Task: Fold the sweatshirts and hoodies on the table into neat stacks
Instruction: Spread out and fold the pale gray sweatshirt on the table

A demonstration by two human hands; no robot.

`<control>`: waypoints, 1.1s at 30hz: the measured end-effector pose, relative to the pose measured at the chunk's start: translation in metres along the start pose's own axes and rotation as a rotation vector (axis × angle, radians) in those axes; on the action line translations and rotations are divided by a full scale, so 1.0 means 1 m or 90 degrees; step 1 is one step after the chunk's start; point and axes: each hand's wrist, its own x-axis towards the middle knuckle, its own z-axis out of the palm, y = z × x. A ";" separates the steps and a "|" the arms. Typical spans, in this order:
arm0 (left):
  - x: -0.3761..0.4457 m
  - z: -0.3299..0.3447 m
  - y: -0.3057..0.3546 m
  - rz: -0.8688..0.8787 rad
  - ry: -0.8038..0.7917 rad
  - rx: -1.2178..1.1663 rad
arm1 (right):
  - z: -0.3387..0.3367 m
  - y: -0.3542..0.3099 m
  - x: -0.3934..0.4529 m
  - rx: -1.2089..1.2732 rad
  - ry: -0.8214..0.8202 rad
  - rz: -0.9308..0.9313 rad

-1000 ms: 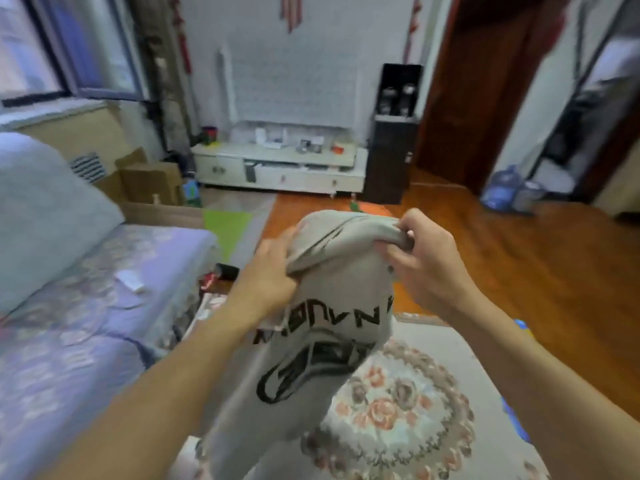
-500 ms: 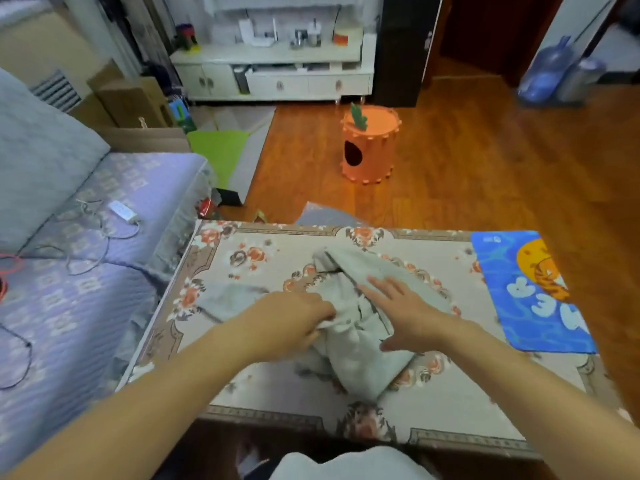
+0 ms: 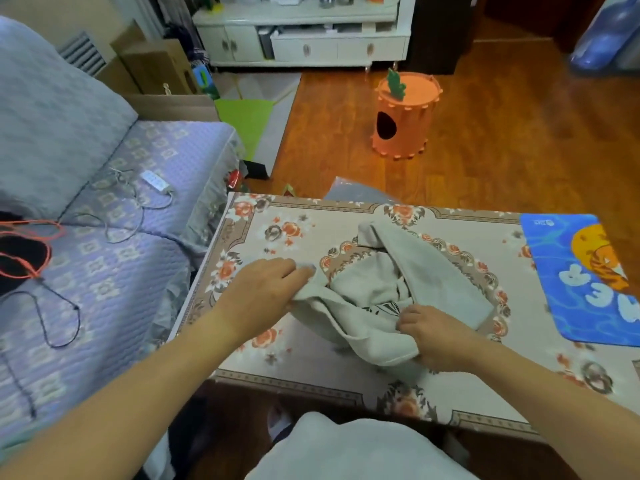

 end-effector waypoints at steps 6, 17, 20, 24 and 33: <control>-0.056 0.049 -0.028 -0.173 -0.292 0.076 | -0.053 0.020 -0.053 -0.022 -0.056 0.241; -0.007 0.041 -0.033 -0.140 -0.566 0.020 | -0.074 0.037 -0.074 0.093 -0.626 0.392; 0.078 -0.017 -0.075 -0.131 -0.395 0.139 | -0.161 0.082 -0.051 -0.020 -0.298 0.518; 0.203 -0.131 -0.139 -0.102 -0.016 0.286 | -0.326 0.119 -0.045 -0.093 0.219 0.669; 0.315 -0.370 -0.139 -0.226 0.394 0.383 | -0.544 0.098 -0.091 -0.351 0.804 0.596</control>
